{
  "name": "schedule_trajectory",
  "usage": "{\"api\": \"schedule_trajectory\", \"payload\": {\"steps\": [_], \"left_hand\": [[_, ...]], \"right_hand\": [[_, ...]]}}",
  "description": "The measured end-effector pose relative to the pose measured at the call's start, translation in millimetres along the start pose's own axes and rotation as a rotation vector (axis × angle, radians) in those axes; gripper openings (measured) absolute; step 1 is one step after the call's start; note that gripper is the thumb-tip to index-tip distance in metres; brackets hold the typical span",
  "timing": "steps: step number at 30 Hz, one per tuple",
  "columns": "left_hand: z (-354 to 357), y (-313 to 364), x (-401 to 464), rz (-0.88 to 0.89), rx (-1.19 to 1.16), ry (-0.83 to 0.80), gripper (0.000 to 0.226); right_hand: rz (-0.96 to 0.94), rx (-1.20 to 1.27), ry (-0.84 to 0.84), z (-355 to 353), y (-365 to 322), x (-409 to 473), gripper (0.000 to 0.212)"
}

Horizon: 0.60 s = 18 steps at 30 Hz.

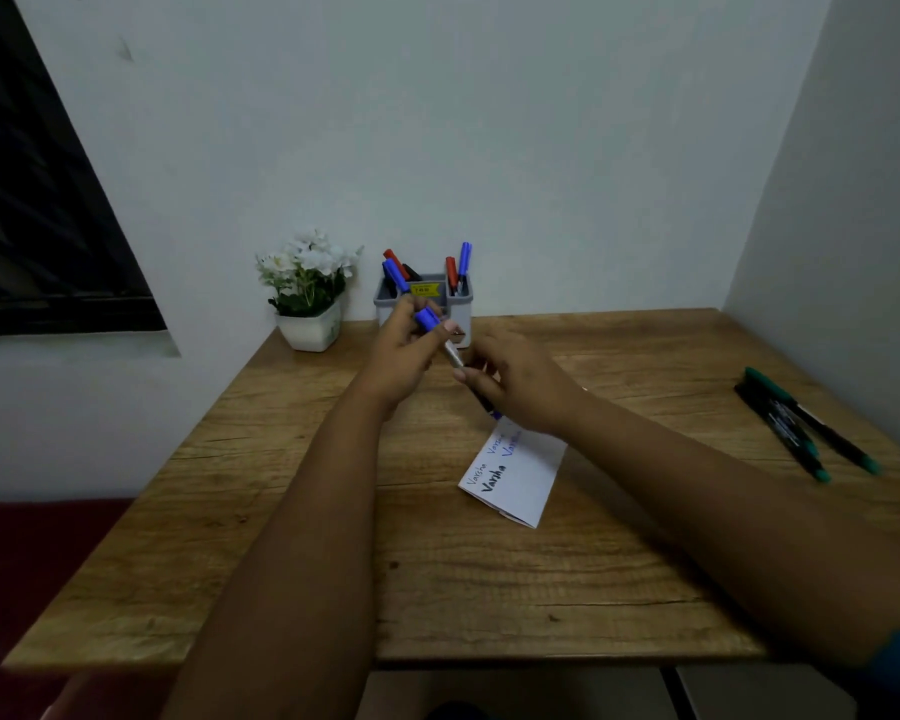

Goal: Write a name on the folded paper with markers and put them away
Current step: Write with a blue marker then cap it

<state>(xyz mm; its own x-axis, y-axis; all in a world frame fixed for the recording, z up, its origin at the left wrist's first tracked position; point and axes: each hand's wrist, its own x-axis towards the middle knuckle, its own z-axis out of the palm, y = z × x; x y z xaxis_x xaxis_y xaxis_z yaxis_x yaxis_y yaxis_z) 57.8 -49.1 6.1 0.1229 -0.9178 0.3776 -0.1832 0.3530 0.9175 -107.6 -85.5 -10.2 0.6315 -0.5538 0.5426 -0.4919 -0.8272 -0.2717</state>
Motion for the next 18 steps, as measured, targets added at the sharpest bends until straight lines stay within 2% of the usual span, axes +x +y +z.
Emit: {"api": "schedule_trajectory", "payload": {"steps": [2, 4, 7, 9, 13, 15, 18], "left_hand": [[-4.8, 0.0, 1.7, 0.016, -0.024, -0.015, 0.009], [-6.2, -1.6, 3.2, 0.022, -0.079, -0.005, 0.011], [-8.2, -4.4, 8.4, 0.028, -0.139, 0.194, 0.011], [-14.7, -10.7, 14.9, 0.007, -0.192, 0.381, 0.008], [-31.0, -33.1, 26.2, -0.071, -0.170, 0.707, 0.015], [-33.1, -43.9, 30.8, -0.064, -0.123, 0.760, 0.020], [-28.9, -56.0, 34.8, -0.059, -0.082, 0.753, 0.022]], "right_hand": [[0.031, 0.000, -0.028, 3.3, -7.4, 14.0, 0.033], [0.075, -0.054, -0.081, 6.9, -11.5, 28.4, 0.054], [0.170, 0.090, -0.073, 14.5, -11.9, 50.6, 0.098], [0.213, 0.213, -0.011, 15.5, -7.0, 65.2, 0.111], [0.245, 0.183, 0.124, 7.7, 7.8, 97.2, 0.082], [0.241, 0.209, 0.220, 8.9, 15.6, 117.1, 0.067], [0.244, 0.361, 0.364, 15.3, 20.5, 150.5, 0.054]]}}
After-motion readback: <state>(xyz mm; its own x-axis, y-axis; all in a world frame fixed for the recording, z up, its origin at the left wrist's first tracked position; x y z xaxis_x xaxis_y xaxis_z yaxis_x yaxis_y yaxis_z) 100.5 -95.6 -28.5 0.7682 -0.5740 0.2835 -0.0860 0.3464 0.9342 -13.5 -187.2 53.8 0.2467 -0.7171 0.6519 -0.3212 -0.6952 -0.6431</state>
